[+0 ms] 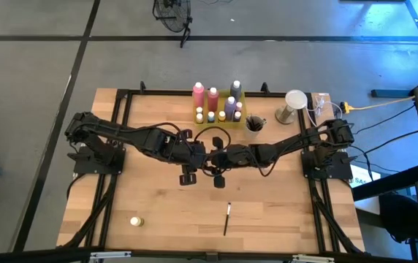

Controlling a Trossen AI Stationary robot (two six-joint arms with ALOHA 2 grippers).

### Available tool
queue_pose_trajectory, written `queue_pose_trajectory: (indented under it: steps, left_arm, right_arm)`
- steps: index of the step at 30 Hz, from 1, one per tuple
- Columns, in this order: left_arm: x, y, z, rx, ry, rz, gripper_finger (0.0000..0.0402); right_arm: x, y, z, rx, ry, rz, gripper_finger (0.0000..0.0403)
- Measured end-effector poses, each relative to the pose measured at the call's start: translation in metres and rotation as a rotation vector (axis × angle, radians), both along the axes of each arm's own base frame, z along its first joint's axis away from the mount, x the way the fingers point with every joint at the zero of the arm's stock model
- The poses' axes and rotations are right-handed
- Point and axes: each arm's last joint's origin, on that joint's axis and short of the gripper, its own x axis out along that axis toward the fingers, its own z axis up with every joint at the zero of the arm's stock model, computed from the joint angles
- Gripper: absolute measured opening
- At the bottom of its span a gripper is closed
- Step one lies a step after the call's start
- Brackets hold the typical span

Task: Pick & Place Paint Supplies
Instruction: Put the small green paint bottle into the yellow bin

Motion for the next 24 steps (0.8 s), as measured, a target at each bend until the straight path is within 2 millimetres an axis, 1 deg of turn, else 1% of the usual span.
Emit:
queue_pose_trajectory:
  steps: [3,7,9,11,14,16,20,22,24]
  left_arm:
    - [0.001,0.0,0.001,0.021,-0.004,-0.032,0.0183]
    - [0.002,0.0,0.004,0.049,-0.036,-0.067,0.0194]
    - [-0.001,0.001,0.01,0.066,-0.052,-0.071,0.0196]
    - [-0.005,0.002,0.021,0.074,-0.087,-0.077,0.0196]
    - [-0.017,0.0,0.034,0.094,-0.125,-0.084,0.0191]
    - [-0.028,-0.003,0.041,0.136,-0.139,-0.073,0.0186]
    - [-0.052,-0.016,0.055,0.261,-0.189,-0.034,0.0176]
    - [-0.062,-0.025,0.056,0.318,-0.225,-0.018,0.0172]
    - [-0.071,-0.033,0.051,0.361,-0.232,-0.021,0.0169]
  right_arm:
    - [0.0,0.0,-0.001,-0.001,0.01,0.002,0.0103]
    - [0.0,0.0,-0.001,0.006,0.013,0.001,0.0103]
    - [0.0,0.0,-0.001,0.006,0.013,0.001,0.0103]
    - [0.0,0.0,-0.001,0.007,0.009,0.0,0.0103]
    - [0.0,0.001,0.0,0.029,-0.003,-0.007,0.0103]
    - [0.0,0.001,0.001,0.041,-0.011,-0.01,0.0103]
    - [0.001,0.002,0.002,0.043,-0.022,-0.007,0.0103]
    - [0.001,0.003,0.004,0.048,-0.036,0.004,0.0103]
    - [0.001,0.005,0.006,0.063,-0.06,0.051,0.0103]
